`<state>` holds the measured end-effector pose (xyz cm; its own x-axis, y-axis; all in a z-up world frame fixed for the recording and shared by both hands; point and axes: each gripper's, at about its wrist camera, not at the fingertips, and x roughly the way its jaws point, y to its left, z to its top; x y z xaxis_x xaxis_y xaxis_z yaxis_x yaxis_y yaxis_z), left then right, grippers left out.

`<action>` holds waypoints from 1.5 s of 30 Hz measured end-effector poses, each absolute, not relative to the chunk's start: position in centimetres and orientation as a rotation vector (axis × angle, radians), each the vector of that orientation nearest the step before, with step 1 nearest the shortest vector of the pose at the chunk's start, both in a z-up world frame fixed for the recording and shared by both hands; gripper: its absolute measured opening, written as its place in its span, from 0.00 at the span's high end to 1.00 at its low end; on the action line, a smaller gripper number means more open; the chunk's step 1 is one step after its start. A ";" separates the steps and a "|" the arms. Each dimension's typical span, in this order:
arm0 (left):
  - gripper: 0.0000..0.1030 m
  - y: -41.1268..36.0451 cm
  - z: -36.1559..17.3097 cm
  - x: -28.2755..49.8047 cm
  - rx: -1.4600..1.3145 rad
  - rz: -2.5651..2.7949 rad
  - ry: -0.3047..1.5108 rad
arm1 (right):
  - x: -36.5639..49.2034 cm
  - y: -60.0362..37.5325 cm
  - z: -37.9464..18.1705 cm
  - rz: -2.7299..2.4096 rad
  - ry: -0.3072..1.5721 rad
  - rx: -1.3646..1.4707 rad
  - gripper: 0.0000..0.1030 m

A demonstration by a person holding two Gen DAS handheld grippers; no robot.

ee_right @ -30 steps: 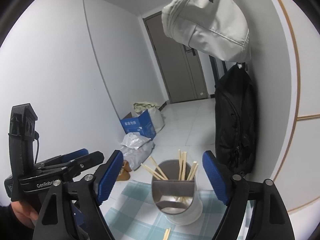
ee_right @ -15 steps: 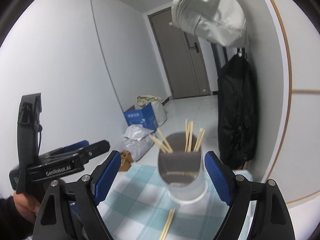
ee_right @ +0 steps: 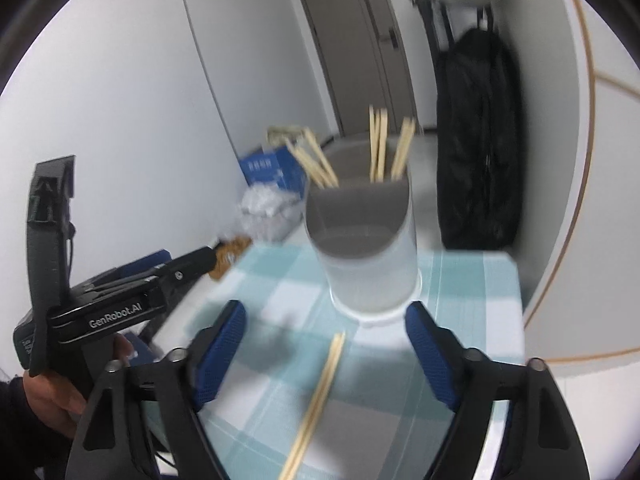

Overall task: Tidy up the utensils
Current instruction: 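Withdraw both open tools from the holder back toward the last chopsticks, then close the right tool on one chopstick and lift it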

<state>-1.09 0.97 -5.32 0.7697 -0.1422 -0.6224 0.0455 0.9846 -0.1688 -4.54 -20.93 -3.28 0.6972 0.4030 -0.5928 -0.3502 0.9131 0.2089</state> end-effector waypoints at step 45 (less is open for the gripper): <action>0.17 8.3 -9.4 1.9 -0.426 -0.049 0.881 | 4.5 -12.6 -14.1 0.254 1.181 -0.251 0.83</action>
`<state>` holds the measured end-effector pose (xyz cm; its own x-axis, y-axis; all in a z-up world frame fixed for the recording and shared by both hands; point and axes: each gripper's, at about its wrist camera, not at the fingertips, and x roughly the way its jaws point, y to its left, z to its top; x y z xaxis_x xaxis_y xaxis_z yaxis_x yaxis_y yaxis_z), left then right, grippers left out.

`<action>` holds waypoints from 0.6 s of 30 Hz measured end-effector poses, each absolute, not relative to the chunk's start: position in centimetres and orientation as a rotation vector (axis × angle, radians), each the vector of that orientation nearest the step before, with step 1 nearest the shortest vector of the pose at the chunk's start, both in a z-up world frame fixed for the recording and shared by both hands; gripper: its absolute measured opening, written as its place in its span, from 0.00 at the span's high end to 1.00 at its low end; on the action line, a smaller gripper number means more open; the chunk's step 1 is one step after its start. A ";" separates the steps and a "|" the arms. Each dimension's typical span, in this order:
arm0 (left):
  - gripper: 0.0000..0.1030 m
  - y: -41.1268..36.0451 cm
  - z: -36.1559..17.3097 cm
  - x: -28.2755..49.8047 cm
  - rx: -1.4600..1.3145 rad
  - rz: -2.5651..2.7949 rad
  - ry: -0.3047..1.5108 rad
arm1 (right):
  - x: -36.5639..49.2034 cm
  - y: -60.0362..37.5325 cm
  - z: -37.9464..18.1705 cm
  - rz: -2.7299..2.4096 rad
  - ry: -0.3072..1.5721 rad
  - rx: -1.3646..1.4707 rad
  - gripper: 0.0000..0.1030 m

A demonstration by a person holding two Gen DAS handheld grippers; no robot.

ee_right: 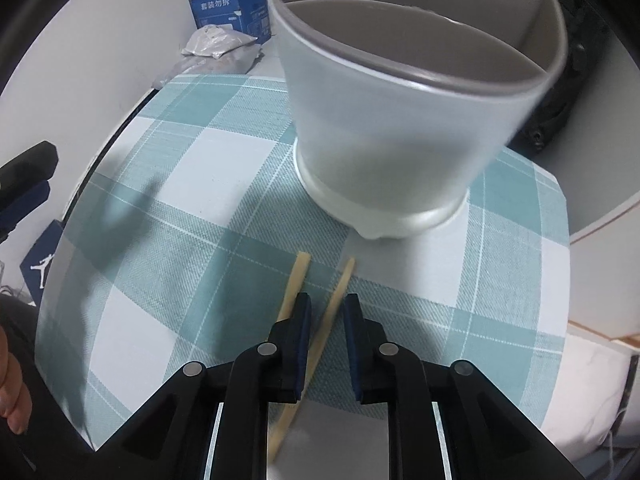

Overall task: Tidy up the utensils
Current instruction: 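Close the right tool on one chopstick and lift it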

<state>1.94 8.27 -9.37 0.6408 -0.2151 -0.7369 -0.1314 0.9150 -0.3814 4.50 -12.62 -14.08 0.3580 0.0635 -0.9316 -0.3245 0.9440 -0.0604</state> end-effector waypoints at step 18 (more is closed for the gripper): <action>0.17 7.2 -10.6 1.6 -0.356 -0.094 0.986 | 3.2 -16.1 -10.6 0.306 1.066 0.093 0.95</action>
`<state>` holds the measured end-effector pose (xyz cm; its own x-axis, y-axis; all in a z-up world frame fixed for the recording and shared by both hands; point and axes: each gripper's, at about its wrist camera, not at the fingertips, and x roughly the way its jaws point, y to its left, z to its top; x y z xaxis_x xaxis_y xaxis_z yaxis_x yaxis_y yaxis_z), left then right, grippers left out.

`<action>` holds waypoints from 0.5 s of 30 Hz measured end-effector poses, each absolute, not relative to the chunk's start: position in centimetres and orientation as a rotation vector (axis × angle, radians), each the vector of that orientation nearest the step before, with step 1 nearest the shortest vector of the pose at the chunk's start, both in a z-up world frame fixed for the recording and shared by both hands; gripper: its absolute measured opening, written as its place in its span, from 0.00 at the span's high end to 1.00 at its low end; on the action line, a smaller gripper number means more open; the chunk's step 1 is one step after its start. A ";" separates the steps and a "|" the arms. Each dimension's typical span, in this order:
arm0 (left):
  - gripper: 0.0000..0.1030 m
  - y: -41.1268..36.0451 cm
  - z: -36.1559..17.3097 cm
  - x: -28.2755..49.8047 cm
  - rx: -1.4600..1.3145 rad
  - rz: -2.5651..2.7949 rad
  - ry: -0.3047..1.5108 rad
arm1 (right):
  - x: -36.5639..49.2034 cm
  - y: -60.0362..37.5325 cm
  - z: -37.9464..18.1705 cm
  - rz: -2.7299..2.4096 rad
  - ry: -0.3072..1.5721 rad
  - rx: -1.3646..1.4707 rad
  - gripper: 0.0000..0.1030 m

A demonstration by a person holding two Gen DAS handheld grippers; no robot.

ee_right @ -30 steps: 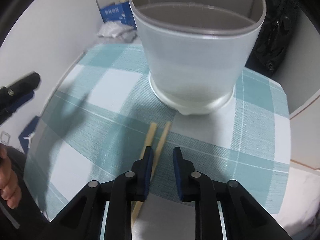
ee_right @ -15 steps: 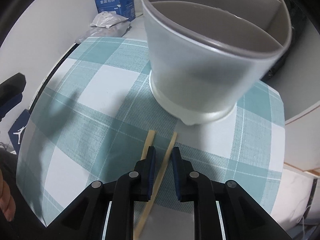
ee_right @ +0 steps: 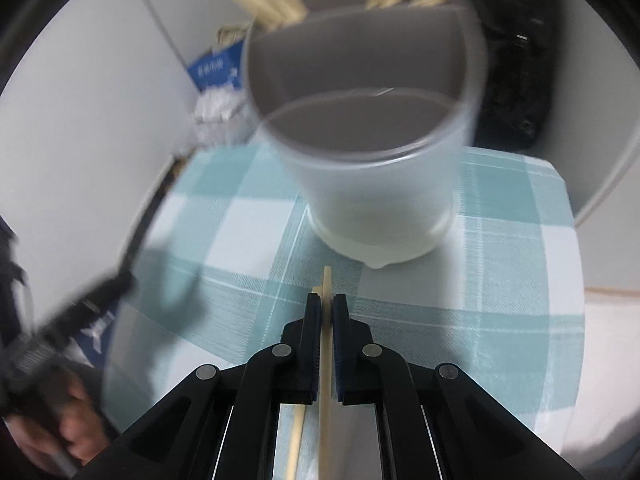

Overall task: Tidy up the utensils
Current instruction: 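Close the right tool on one chopstick and lift it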

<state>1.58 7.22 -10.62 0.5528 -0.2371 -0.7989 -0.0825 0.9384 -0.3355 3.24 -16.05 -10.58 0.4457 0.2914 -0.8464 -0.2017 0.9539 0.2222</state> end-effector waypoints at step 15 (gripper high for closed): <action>0.17 1.2 -10.8 0.8 -0.126 -0.151 1.126 | 0.0 -28.9 -12.3 0.374 0.985 0.649 0.95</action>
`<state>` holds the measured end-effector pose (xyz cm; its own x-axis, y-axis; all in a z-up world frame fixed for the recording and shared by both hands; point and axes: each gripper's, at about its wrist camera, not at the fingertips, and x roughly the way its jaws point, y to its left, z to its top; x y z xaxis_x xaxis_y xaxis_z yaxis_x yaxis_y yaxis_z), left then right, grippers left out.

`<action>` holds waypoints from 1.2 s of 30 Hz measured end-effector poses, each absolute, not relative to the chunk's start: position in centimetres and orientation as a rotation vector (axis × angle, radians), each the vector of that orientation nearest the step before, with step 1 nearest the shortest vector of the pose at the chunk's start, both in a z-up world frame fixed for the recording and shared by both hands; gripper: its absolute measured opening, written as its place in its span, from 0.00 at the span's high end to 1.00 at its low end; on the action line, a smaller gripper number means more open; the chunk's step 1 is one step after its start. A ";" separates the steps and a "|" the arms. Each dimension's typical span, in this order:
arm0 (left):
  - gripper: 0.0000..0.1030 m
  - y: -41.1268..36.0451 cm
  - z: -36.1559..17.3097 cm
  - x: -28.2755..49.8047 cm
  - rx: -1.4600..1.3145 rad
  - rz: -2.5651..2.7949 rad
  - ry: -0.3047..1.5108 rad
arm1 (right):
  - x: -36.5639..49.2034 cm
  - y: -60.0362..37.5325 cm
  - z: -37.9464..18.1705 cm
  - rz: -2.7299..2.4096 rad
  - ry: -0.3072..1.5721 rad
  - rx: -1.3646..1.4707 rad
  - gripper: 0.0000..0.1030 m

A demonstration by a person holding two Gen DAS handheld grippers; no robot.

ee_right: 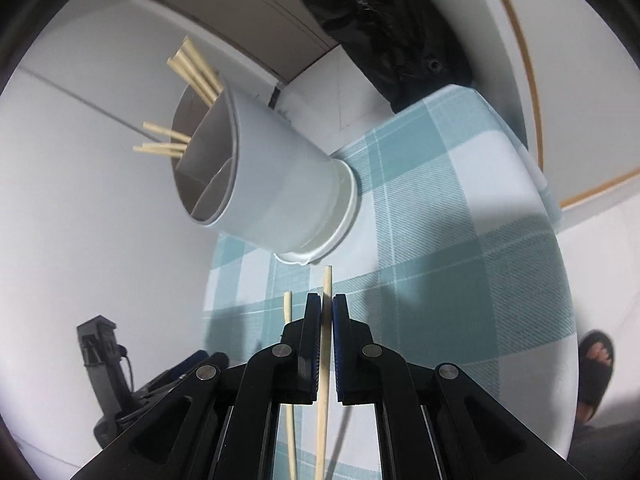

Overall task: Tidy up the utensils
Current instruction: 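Close the right tool on one chopstick and lift it, then close the left tool on the last chopstick while the right tool holds its chopstick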

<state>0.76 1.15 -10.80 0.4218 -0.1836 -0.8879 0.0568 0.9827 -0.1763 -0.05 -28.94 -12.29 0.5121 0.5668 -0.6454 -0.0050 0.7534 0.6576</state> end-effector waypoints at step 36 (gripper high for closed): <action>0.57 -6.9 -11.9 4.3 0.028 -0.084 1.268 | -0.5 -34.7 -9.3 0.385 0.824 0.813 0.95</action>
